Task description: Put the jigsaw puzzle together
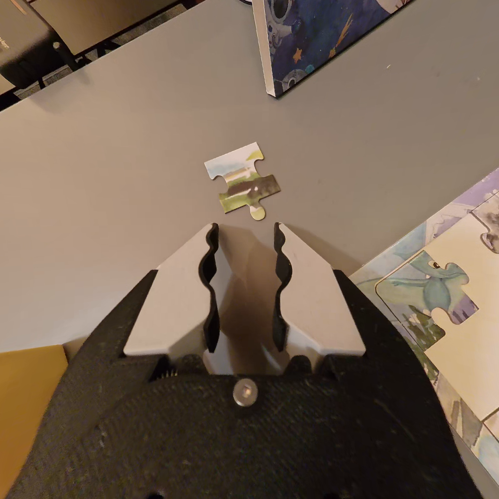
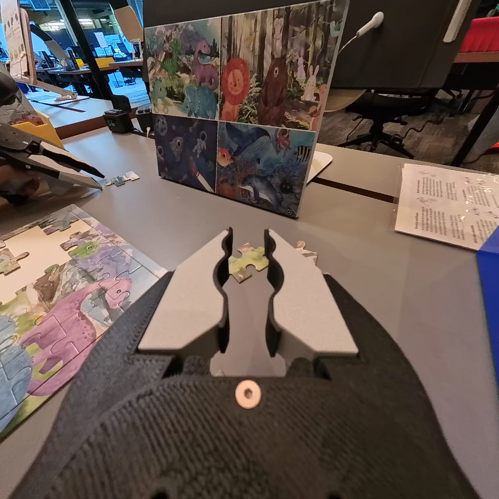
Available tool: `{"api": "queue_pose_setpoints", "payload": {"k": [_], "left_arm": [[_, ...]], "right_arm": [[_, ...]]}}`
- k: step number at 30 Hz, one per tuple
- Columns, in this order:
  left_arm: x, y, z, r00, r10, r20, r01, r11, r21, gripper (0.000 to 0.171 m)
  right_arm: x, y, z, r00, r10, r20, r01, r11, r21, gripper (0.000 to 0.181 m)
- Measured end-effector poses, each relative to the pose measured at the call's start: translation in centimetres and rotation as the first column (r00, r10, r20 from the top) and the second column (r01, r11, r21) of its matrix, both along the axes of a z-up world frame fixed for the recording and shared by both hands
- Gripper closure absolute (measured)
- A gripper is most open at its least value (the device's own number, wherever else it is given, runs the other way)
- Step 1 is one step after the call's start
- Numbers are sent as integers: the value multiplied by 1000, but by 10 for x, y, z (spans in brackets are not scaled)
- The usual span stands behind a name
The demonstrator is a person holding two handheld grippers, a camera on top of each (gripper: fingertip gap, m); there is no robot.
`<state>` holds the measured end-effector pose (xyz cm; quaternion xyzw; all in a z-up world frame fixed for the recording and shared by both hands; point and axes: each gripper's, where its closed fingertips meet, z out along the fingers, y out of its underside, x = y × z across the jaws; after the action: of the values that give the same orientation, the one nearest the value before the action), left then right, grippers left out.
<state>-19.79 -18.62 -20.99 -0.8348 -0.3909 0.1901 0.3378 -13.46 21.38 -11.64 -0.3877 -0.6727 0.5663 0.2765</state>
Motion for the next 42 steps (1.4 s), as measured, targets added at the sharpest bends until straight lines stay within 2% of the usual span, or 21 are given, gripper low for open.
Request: {"api": "queue_pose_setpoints", "payload": {"k": [23, 27, 31, 34, 36, 42], "left_arm": [[2, 2, -2, 1000, -19, 25, 19, 1000, 17, 140], [2, 3, -2, 1000, -22, 16, 22, 1000, 5, 152], [-3, 4, -1, 1000, 13, 4, -13, 1000, -4, 151], [-8, 12, -1, 997, 58, 48, -61, 997, 54, 151], [-10, 19, 0, 995, 70, 66, -75, 994, 83, 145], [-12, 23, -2, 996, 85, 23, -85, 996, 14, 147]], "right_arm": [[-1, -6, -7, 1000, 16, 24, -17, 1000, 10, 158], [-1, -6, -7, 1000, 17, 24, -17, 1000, 10, 158], [-1, -7, -7, 1000, 18, 23, -19, 1000, 13, 158], [-1, -6, -7, 1000, 14, 23, -15, 1000, 21, 158], [-1, -6, -7, 1000, 10, 21, -11, 1000, 26, 158], [0, -6, -5, 1000, 12, 15, -12, 1000, 23, 158]]}}
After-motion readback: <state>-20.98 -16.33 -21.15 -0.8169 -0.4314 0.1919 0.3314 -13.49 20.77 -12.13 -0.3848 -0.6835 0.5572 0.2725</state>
